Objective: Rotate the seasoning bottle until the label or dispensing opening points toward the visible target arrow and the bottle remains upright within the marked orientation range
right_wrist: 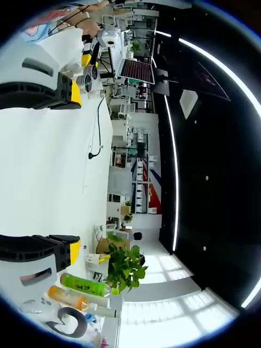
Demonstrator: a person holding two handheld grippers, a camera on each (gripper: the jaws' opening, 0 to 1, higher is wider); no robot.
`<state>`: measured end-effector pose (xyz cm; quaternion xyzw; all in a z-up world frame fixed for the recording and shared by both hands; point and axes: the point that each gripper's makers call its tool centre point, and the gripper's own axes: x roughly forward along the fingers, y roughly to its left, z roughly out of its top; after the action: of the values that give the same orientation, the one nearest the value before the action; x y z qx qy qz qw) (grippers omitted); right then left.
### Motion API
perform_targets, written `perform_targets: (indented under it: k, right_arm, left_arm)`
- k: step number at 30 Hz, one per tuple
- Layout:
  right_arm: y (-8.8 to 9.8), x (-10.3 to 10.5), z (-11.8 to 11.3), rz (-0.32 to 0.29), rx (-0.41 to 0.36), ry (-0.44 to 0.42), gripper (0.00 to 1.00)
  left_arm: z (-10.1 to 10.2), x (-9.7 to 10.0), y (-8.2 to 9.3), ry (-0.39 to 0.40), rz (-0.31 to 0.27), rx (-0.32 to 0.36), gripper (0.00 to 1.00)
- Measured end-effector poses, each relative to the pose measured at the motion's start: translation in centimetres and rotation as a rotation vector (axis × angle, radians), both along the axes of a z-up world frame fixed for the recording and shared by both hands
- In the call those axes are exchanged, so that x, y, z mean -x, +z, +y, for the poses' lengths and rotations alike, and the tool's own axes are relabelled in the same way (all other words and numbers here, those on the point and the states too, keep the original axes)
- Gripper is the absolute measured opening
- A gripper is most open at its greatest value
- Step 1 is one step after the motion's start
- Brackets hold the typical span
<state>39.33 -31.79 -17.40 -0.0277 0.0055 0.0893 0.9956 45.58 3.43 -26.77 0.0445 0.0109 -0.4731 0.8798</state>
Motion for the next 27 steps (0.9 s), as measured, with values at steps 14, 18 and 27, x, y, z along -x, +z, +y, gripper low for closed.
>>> perform_targets:
  k: [14,18,27]
  right_arm:
    - [-0.24,-0.31,0.49,0.012,0.023,0.007,0.99]
    - [-0.17,-0.16,0.47,0.011,0.027,0.014,0.99]
    - [0.07,-0.09,-0.14,0.004,0.022,-0.006,0.99]
  left_arm:
    - [-0.15,0.46,-0.15,-0.140,0.019,-0.008,0.34]
    - [-0.33,0.66,-0.24,-0.185,-0.002,-0.024,0.34]
    - [-0.41,0.72,-0.33,-0.257,0.026,-0.012,0.34]
